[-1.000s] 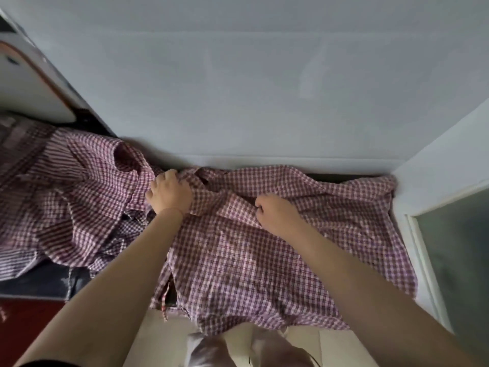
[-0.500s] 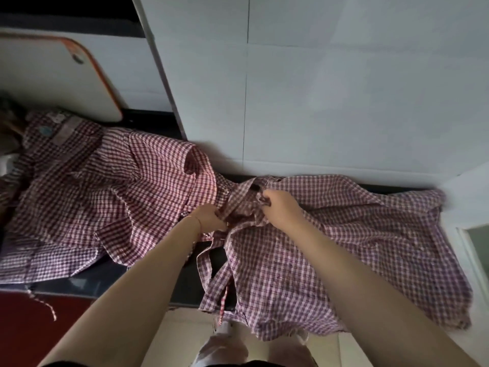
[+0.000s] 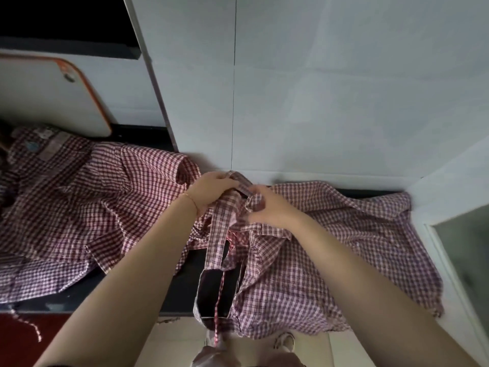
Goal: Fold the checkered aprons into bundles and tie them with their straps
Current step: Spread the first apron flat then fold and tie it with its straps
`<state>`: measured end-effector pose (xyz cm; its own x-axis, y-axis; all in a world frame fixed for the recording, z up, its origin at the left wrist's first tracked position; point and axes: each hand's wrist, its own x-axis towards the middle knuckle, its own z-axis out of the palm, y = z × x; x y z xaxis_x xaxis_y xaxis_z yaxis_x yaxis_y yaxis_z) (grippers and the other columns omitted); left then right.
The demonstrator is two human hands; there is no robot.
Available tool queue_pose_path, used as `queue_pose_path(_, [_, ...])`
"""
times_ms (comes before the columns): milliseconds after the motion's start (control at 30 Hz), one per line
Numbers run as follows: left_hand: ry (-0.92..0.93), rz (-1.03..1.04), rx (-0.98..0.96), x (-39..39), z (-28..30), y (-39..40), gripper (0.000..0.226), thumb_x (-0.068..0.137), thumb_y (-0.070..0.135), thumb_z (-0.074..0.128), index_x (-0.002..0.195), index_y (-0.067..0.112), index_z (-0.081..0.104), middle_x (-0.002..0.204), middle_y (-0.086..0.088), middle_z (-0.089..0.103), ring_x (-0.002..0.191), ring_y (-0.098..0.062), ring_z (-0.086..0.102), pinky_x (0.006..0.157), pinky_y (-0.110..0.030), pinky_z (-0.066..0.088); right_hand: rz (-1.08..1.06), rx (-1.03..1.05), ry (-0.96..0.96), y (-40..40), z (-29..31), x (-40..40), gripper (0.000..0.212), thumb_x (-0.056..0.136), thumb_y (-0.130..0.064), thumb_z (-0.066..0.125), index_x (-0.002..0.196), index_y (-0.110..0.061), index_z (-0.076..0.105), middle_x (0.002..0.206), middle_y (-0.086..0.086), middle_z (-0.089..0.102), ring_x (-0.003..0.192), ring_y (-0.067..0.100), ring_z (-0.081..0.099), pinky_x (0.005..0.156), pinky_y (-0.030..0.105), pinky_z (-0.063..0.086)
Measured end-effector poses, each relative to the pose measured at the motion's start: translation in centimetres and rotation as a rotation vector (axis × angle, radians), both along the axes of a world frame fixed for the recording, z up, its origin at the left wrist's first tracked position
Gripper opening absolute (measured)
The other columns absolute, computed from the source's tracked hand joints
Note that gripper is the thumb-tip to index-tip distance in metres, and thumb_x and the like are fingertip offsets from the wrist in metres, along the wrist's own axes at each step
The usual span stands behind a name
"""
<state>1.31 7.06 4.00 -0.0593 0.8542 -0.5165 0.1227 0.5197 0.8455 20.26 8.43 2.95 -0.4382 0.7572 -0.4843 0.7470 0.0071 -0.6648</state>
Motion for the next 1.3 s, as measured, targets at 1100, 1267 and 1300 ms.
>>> queue_pose_path(1100, [0.1,-0.037,-0.073,7.3,-9.9,-1.4,0.013,0.088,0.027,0.074,0.087,0.014,0.073,0.076,0.002,0.068,0.069,-0.016,0.06,0.065,-0.022,0.047,-0.372,0.181,-0.01,4.3,-4.0,6.9,0.029,0.1,-0.013,0.05,0.123,-0.005,0.067,0.097,0.01,0.072,0.069,0.024,0.064,0.074,0.039,0.057])
queue_pose_path(1267, [0.133,-0.05,0.004,5.7,-8.4,-1.3,0.026,0.086,0.025,0.076,0.068,0.015,0.061,0.064,0.001,0.054,0.06,-0.013,0.047,0.065,-0.027,0.043,-0.44,0.402,-0.106,5.4,-4.6,7.1,0.025,0.096,-0.005,0.048,0.076,0.003,0.061,0.075,0.018,0.066,0.063,0.029,0.056,0.058,0.035,0.04])
queue_pose_path(1300, [0.098,-0.06,0.019,5.3,-8.0,-1.5,0.021,0.086,0.022,0.075,0.073,0.013,0.061,0.07,-0.003,0.056,0.064,-0.015,0.05,0.067,-0.027,0.045,-0.458,0.405,-0.131,5.7,-4.5,6.9,0.022,0.095,-0.004,0.047,0.077,0.0,0.06,0.08,0.017,0.065,0.067,0.026,0.055,0.059,0.032,0.035])
